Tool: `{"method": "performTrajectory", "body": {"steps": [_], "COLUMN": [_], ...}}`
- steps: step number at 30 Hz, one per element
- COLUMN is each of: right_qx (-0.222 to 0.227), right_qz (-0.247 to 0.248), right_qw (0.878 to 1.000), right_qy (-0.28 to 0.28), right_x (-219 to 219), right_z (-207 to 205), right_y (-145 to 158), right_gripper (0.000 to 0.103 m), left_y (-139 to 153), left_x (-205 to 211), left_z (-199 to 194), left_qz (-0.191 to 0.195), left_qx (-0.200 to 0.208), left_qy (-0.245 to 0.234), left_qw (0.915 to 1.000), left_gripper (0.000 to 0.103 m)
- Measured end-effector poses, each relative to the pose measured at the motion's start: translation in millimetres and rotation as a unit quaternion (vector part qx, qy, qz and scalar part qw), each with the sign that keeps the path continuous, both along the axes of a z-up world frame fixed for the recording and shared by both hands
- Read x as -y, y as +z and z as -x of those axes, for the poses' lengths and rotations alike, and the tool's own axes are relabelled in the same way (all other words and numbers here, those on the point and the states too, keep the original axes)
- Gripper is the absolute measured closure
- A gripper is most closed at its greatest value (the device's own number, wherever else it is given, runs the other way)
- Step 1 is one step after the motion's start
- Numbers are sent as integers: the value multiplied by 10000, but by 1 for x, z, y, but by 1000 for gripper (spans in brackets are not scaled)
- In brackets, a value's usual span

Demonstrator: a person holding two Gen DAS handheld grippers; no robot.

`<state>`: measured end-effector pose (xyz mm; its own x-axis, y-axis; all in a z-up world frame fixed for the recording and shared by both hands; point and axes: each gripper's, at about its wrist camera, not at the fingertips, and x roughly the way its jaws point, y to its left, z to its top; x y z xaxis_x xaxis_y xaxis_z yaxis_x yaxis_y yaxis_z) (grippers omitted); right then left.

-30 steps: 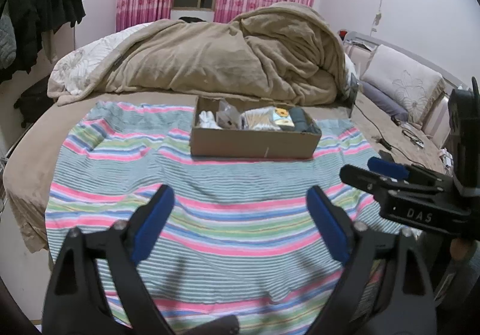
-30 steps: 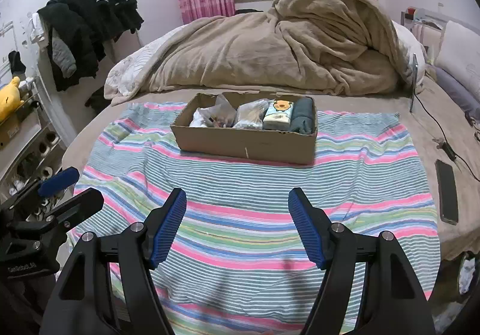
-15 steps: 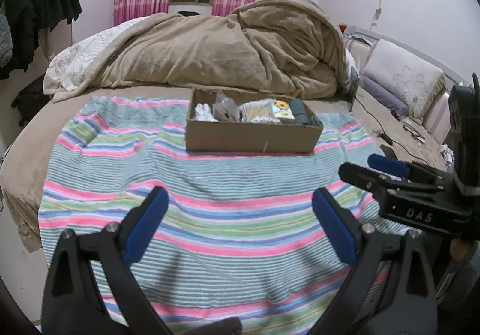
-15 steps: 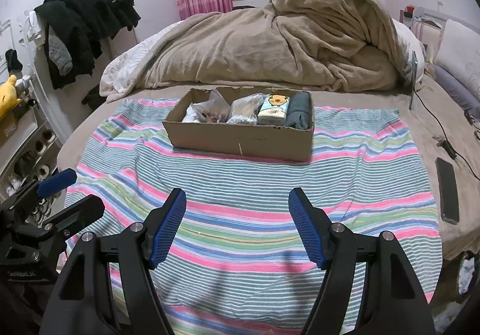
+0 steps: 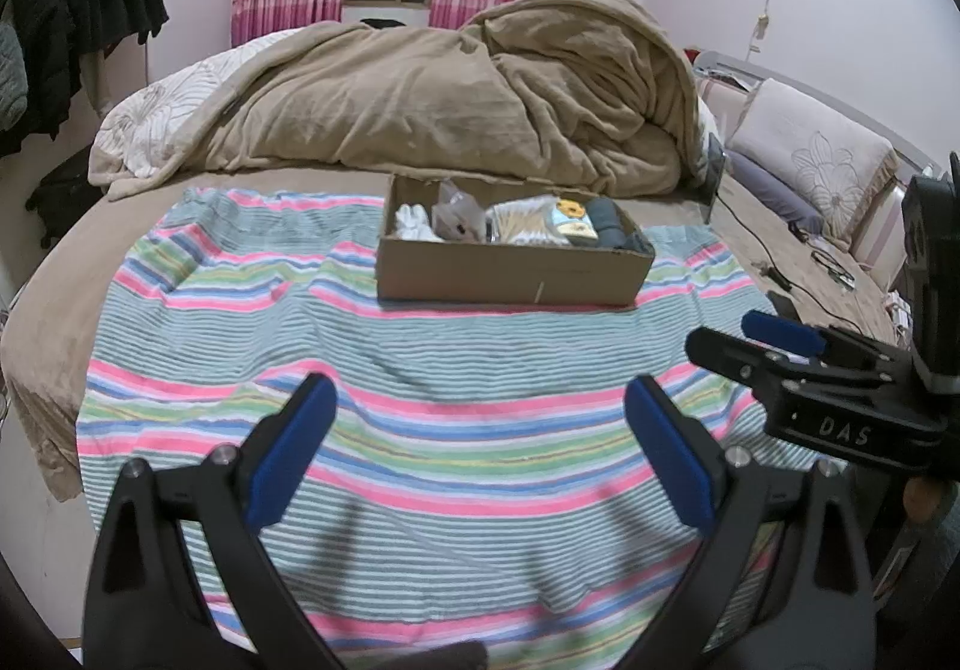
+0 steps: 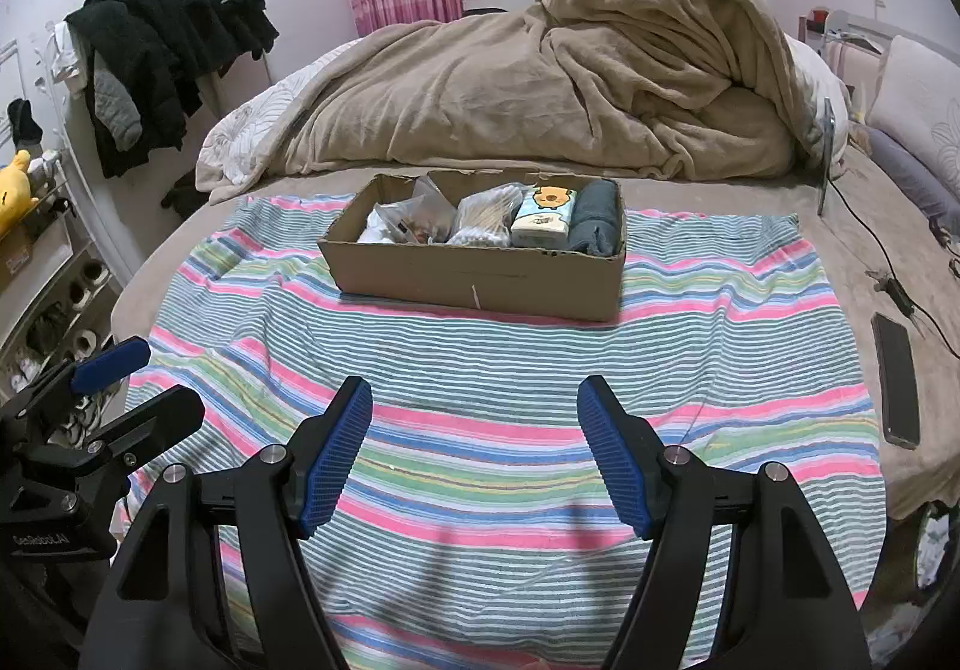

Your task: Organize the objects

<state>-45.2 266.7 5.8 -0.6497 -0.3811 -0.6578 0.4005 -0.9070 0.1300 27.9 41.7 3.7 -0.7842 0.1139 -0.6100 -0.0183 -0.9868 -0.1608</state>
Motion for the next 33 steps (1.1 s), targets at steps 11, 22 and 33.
{"method": "performTrajectory", "body": {"steps": [11, 22, 33], "right_qx": [65, 106, 165], "right_qz": [-20, -10, -41], "right_qw": [10000, 9999, 9999], "right_qy": [-11, 8, 9], "right_x": [0, 5, 6], "right_z": [5, 10, 15], "right_y": [-5, -8, -13], "right_gripper": [29, 29, 29], "left_y": [-4, -11, -19], "left_x": [5, 5, 2], "left_z": [7, 15, 23], "left_qz": [-112, -151, -152], "left_qx": [48, 139, 205], "left_qy": [53, 44, -81], "left_qw": [9999, 9998, 9996], "left_gripper": [5, 5, 5]}}
